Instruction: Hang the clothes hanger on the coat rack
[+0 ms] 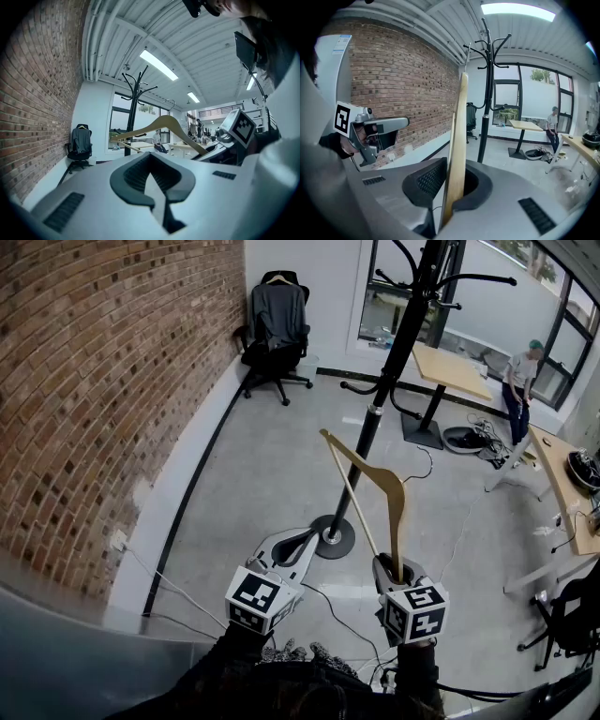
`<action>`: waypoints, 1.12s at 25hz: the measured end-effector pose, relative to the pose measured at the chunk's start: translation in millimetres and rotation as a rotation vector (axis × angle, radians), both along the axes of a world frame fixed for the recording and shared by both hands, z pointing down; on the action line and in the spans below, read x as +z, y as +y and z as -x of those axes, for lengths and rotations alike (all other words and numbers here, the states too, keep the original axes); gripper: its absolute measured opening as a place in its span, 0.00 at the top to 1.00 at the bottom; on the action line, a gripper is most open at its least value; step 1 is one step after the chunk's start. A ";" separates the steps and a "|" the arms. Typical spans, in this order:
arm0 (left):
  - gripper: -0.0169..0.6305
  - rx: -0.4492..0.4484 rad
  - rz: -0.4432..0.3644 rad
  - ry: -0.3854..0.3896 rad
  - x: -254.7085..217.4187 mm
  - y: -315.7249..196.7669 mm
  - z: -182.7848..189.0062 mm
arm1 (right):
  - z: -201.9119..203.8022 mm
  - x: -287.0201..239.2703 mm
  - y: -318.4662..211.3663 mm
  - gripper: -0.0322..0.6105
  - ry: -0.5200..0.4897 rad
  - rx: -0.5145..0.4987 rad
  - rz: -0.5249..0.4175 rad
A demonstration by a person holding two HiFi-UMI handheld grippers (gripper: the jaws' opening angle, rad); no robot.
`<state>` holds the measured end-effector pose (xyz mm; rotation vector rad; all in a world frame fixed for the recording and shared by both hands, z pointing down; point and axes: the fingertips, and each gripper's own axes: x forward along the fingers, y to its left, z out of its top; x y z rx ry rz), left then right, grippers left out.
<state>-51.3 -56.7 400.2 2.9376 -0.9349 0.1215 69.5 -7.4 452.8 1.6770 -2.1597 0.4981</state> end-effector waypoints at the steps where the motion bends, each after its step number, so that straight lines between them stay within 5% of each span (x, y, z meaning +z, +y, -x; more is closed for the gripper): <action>1: 0.96 -0.001 0.006 0.000 1.3 -1.0 0.5 | -0.7 0.5 -1.4 0.89 0.001 0.005 0.001; 13: 0.96 0.002 0.035 -0.040 11.1 -19.6 -11.3 | -16.3 4.7 -29.0 0.89 -0.005 0.005 0.021; 28: 0.96 -0.092 0.032 -0.024 8.7 -77.9 -73.9 | -76.4 8.8 -103.0 0.89 0.013 -0.107 0.040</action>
